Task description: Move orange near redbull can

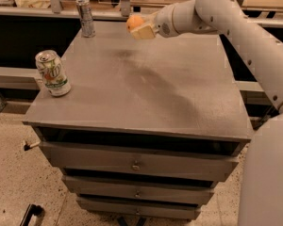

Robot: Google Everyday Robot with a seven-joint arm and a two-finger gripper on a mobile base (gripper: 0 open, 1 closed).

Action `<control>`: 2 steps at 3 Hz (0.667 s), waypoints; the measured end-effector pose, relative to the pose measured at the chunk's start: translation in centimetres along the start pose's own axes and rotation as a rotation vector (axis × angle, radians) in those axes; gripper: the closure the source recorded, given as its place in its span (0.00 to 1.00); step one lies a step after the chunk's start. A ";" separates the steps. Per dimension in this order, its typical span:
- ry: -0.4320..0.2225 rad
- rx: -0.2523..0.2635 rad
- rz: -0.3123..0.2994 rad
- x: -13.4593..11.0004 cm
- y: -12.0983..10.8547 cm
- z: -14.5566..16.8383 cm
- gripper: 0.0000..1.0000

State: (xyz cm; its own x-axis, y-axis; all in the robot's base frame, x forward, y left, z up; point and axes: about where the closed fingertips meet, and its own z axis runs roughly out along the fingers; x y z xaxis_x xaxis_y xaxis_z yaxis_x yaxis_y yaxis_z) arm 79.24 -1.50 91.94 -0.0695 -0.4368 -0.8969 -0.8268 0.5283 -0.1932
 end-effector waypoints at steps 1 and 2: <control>-0.054 0.077 0.016 -0.6 -3.9 2.9 1.00; -0.074 0.070 0.040 -1.3 -5.1 6.4 1.00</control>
Offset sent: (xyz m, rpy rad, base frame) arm 0.1059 0.0310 0.0044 0.1018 -0.0562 -0.0770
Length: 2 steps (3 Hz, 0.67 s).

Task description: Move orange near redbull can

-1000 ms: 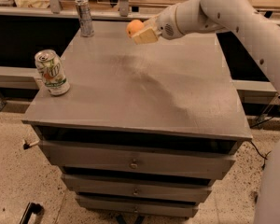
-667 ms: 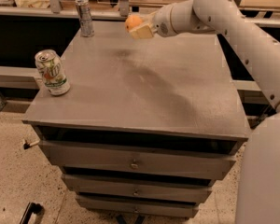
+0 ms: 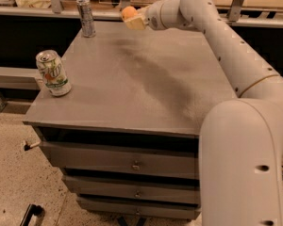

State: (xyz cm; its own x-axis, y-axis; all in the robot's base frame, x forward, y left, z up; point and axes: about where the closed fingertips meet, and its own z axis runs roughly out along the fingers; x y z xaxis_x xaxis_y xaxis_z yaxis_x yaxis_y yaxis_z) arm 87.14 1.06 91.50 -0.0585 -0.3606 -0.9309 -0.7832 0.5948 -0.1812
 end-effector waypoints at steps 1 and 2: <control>0.006 -0.063 0.025 -0.1 1.1 3.6 1.00; 0.003 -0.124 0.039 -0.2 2.5 5.5 1.00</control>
Offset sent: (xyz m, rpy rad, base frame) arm 0.0310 0.0738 -0.0188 0.0472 0.1064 0.1627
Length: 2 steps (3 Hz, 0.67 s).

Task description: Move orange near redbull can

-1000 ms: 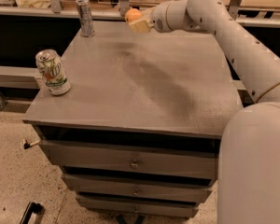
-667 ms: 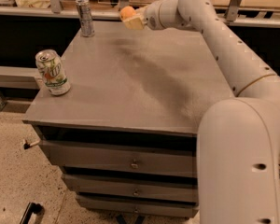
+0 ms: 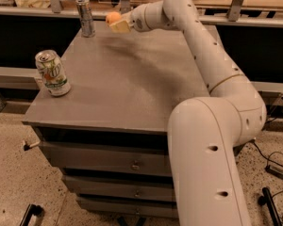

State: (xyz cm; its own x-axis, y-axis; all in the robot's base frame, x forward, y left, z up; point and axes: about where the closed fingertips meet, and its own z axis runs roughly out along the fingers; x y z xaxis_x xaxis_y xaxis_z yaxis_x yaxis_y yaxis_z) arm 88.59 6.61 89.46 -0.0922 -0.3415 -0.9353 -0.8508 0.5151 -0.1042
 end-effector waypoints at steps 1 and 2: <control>-0.005 -0.053 0.008 -0.2 1.4 1.4 1.00; 0.032 -0.094 -0.033 -0.5 3.0 2.8 1.00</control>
Offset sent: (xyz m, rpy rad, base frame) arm -0.0064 0.0425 -0.0003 -0.0557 0.0161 0.1253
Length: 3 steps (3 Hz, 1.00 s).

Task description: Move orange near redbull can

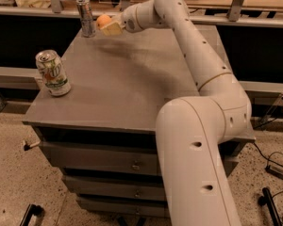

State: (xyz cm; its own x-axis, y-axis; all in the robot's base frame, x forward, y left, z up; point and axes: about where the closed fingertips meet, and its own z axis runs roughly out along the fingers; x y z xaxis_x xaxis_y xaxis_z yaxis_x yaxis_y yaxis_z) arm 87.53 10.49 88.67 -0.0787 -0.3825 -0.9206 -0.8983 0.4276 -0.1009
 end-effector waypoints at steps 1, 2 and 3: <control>0.059 -0.004 -0.045 0.2 0.5 0.7 1.00; 0.106 0.008 -0.080 0.7 0.5 1.1 1.00; 0.129 0.029 -0.097 1.0 0.1 1.4 1.00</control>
Offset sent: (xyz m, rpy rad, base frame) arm 0.0020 0.0026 -0.0114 -0.2002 -0.0482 -0.0033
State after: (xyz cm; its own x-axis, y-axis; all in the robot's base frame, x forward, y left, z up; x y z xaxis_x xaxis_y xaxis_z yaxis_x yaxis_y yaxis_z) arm 87.93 11.28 87.17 -0.0486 -0.5241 -0.8503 -0.8919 0.4060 -0.1993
